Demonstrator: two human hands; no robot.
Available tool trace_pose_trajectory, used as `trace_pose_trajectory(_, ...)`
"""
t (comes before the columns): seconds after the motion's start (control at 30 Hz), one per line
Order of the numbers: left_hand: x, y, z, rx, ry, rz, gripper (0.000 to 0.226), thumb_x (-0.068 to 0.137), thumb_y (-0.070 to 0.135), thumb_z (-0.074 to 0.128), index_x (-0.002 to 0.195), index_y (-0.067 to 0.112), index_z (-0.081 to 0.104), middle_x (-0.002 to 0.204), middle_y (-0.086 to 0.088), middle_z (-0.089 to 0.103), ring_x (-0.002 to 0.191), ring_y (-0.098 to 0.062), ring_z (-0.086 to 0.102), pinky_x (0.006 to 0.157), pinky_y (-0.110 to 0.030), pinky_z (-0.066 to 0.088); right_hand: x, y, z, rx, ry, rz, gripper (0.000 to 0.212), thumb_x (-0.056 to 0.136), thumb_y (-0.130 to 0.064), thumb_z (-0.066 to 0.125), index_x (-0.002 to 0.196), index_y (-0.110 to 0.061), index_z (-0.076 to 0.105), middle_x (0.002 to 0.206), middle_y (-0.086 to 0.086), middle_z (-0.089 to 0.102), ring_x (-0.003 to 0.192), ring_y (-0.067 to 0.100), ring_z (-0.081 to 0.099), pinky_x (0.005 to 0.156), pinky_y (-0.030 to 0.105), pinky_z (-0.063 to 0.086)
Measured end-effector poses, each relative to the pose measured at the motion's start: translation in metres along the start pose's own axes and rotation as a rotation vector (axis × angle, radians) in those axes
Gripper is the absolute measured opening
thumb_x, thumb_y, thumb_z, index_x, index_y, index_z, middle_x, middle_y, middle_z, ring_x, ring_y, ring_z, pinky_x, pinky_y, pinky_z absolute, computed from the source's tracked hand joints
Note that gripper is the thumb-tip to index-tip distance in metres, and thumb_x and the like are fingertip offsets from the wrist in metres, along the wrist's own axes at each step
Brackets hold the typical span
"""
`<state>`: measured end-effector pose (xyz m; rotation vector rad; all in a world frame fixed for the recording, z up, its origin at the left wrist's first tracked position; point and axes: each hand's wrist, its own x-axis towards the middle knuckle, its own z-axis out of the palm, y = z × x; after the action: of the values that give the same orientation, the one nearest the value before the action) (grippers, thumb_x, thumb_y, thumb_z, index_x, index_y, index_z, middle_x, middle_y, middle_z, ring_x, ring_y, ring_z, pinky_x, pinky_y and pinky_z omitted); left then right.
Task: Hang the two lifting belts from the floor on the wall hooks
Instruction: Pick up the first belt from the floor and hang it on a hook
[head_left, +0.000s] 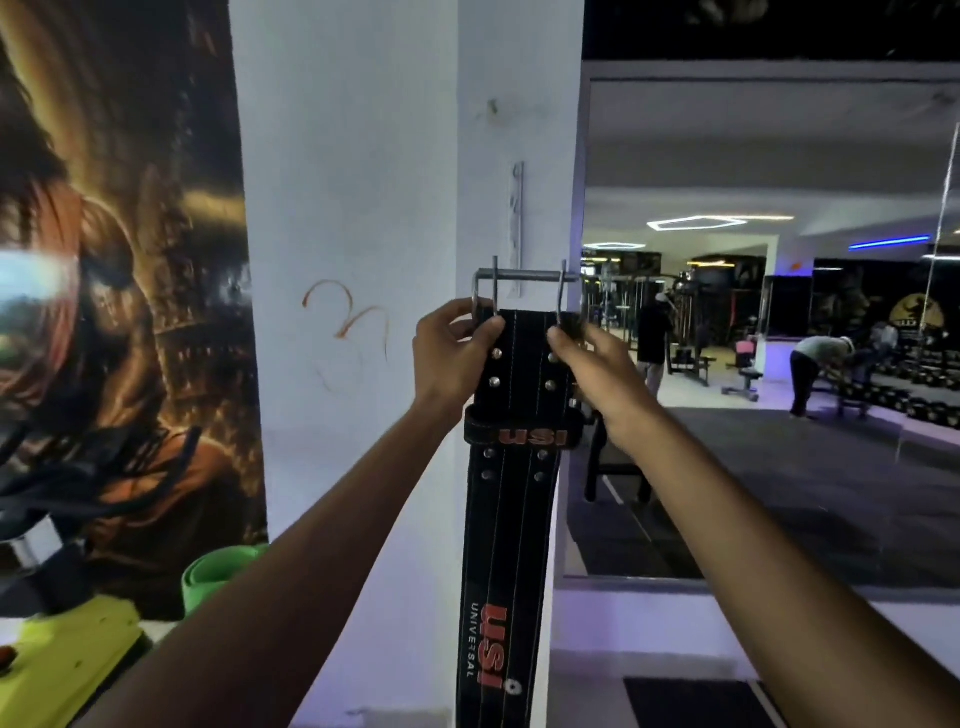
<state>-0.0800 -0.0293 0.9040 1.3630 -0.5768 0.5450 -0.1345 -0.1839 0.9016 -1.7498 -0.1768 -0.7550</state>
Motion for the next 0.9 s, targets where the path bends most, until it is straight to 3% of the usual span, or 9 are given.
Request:
trace_pose_trajectory(0.07, 0.010, 0.013, 0.003, -0.007, 0.045, 0.027, 0.012, 0.087, 0.012, 0.073, 0.097, 0.018, 0.073, 0.093, -0.014, 0.079, 0.082, -0.024, 0.075, 0.079, -0.039, 0.063, 0.001, -0.009, -0.003, -0.063, -0.047, -0.021, 0.021, 0.097, -0.034, 0.056, 0.108, -0.018, 0.064, 0.094, -0.007, 0.070, 0.081, 0.002, 0.065, 0.061, 0.014, 0.052)
trace_pose_trajectory(0.2, 0.019, 0.035, 0.016, -0.014, 0.086, 0.076, 0.013, 0.086, 0.015, 0.072, 0.098, 0.020, 0.073, 0.090, -0.013, 0.080, 0.079, -0.024, 0.076, 0.082, -0.044, 0.064, 0.002, -0.013, -0.013, -0.096, 0.005, -0.087, 0.040, 0.093, -0.041, 0.060, 0.103, -0.003, 0.068, 0.105, 0.021, 0.071, 0.101, 0.031, 0.067, 0.091, 0.049, 0.052)
trace_pose_trajectory(0.33, 0.019, 0.053, 0.032, 0.001, 0.142, 0.083, 0.018, 0.087, 0.015, 0.072, 0.105, 0.013, 0.073, 0.093, -0.011, 0.080, 0.083, -0.022, 0.078, 0.086, -0.044, 0.064, -0.009, 0.001, -0.021, 0.125, 0.026, -0.078, 0.030, 0.092, -0.038, 0.063, 0.101, -0.010, 0.072, 0.100, 0.010, 0.075, 0.097, 0.018, 0.071, 0.090, 0.039, 0.055)
trace_pose_trajectory(0.47, 0.016, 0.057, 0.048, 0.014, 0.153, 0.074, 0.019, 0.087, 0.016, 0.072, 0.107, 0.012, 0.073, 0.088, -0.008, 0.081, 0.082, -0.019, 0.078, 0.088, -0.045, 0.063, -0.026, 0.017, -0.029, 0.243, 0.112, -0.127, 0.026, 0.092, -0.033, 0.064, 0.105, -0.012, 0.071, 0.095, -0.002, 0.074, 0.085, -0.002, 0.068, 0.070, 0.008, 0.050)
trace_pose_trajectory(0.63, 0.014, 0.051, 0.061, -0.018, 0.137, 0.044, 0.015, 0.088, 0.013, 0.072, 0.103, 0.013, 0.072, 0.079, -0.005, 0.078, 0.071, -0.015, 0.075, 0.080, -0.039, 0.064, -0.046, 0.040, -0.041, 0.194, 0.114, -0.107, 0.014, 0.085, -0.018, 0.073, 0.095, -0.011, 0.067, 0.085, -0.006, 0.071, 0.071, -0.007, 0.066, 0.066, 0.008, 0.051)
trace_pose_trajectory(0.7, 0.013, 0.050, 0.063, -0.036, 0.147, 0.041, 0.013, 0.089, 0.011, 0.072, 0.102, 0.013, 0.071, 0.077, -0.002, 0.077, 0.067, -0.012, 0.073, 0.071, -0.031, 0.061, -0.061, 0.061, -0.044, 0.100, 0.073, -0.055, 0.013, 0.083, -0.016, 0.075, 0.086, -0.015, 0.062, 0.081, -0.004, 0.068, 0.069, -0.007, 0.066, 0.069, 0.017, 0.055)
trace_pose_trajectory(0.77, 0.011, 0.052, 0.062, -0.050, 0.143, 0.046, 0.014, 0.090, 0.010, 0.071, 0.104, 0.012, 0.071, 0.078, -0.002, 0.077, 0.067, -0.011, 0.074, 0.066, -0.027, 0.059, -0.080, 0.098, -0.038, 0.041, 0.053, 0.025, 0.032, 0.078, -0.031, 0.079, 0.088, -0.005, 0.064, 0.085, 0.010, 0.072, 0.078, 0.014, 0.071, 0.077, 0.039, 0.057)
trace_pose_trajectory(0.83, 0.011, 0.052, 0.061, -0.059, 0.146, 0.044, 0.015, 0.090, 0.009, 0.071, 0.105, 0.011, 0.071, 0.078, -0.002, 0.077, 0.066, -0.011, 0.073, 0.064, -0.025, 0.058, -0.110, 0.139, -0.033, -0.018, 0.026, 0.126, 0.063, 0.066, -0.057, 0.079, 0.093, -0.002, 0.063, 0.087, 0.011, 0.071, 0.077, 0.021, 0.068, 0.073, 0.040, 0.057)
trace_pose_trajectory(0.9, 0.012, 0.051, 0.059, -0.058, 0.153, 0.035, 0.016, 0.090, 0.009, 0.070, 0.107, 0.010, 0.071, 0.078, -0.002, 0.077, 0.066, -0.011, 0.073, 0.065, -0.026, 0.058, -0.143, 0.176, -0.029, -0.029, -0.039, 0.247, 0.076, 0.060, -0.069, 0.075, 0.101, -0.006, 0.064, 0.094, 0.009, 0.072, 0.086, 0.022, 0.069, 0.083, 0.041, 0.058)
